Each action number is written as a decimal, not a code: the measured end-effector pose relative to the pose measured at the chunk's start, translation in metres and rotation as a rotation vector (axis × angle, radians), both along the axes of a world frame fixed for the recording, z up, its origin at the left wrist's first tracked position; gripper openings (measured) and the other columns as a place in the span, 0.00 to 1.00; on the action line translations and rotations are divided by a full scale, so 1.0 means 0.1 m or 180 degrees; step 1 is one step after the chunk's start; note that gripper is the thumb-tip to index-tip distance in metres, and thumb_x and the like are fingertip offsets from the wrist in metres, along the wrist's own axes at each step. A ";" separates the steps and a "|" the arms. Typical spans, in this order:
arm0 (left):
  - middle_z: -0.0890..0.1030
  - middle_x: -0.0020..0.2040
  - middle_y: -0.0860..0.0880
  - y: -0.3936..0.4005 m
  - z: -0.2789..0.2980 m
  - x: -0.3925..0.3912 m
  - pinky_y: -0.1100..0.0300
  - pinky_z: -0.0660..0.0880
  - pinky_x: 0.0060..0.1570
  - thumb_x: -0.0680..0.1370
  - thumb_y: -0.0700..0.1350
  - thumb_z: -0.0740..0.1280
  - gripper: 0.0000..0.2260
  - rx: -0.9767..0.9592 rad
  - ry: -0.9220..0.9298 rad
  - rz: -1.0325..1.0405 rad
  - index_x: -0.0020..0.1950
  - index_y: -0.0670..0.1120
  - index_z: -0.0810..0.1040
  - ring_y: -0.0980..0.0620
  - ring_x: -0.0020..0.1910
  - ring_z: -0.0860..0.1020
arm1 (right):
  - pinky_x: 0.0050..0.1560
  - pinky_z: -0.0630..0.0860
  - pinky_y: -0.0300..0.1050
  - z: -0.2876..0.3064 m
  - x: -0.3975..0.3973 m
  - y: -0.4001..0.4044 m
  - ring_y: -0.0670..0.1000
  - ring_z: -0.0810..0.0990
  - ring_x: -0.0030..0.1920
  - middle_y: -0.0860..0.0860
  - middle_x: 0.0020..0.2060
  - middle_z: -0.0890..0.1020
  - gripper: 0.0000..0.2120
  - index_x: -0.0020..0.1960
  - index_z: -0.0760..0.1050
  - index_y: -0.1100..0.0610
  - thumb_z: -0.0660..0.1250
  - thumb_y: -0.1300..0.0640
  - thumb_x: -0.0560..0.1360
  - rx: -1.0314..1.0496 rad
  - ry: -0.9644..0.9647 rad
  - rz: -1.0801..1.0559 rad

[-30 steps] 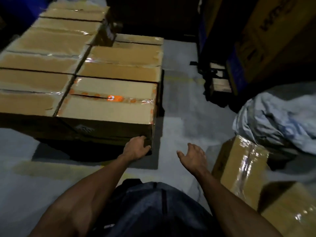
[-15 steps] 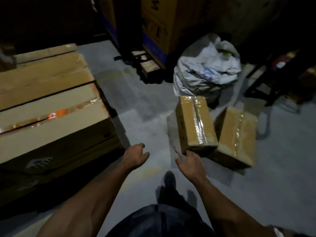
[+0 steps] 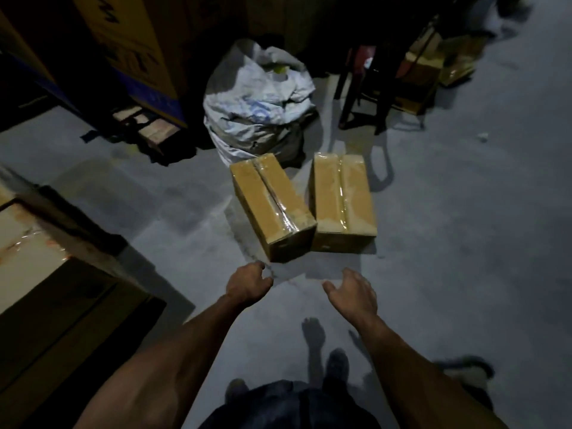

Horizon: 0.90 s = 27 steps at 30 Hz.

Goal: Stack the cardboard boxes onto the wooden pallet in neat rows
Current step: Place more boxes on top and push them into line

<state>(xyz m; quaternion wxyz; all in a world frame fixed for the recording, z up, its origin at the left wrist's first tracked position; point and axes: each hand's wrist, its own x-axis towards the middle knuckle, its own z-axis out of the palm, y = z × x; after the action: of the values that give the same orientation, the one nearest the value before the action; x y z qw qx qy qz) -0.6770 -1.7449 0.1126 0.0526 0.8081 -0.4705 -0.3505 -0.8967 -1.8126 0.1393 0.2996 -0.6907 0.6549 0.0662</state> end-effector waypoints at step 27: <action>0.78 0.61 0.41 -4.66 -0.24 -0.91 0.55 0.71 0.54 0.80 0.49 0.68 0.22 -0.0355 0.2001 0.2710 0.67 0.34 0.74 0.41 0.57 0.76 | 0.72 0.67 0.56 -0.34 -0.93 -4.48 0.62 0.68 0.73 0.58 0.75 0.68 0.38 0.79 0.60 0.58 0.66 0.39 0.77 0.0343 -0.0701 -0.1065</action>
<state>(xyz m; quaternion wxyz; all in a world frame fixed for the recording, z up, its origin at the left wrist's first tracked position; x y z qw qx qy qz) -0.7676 -2.2105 0.0889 0.3715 0.7795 -0.0803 -0.4979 -0.9900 -2.2611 0.1054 0.4126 -0.5583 0.7193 -0.0254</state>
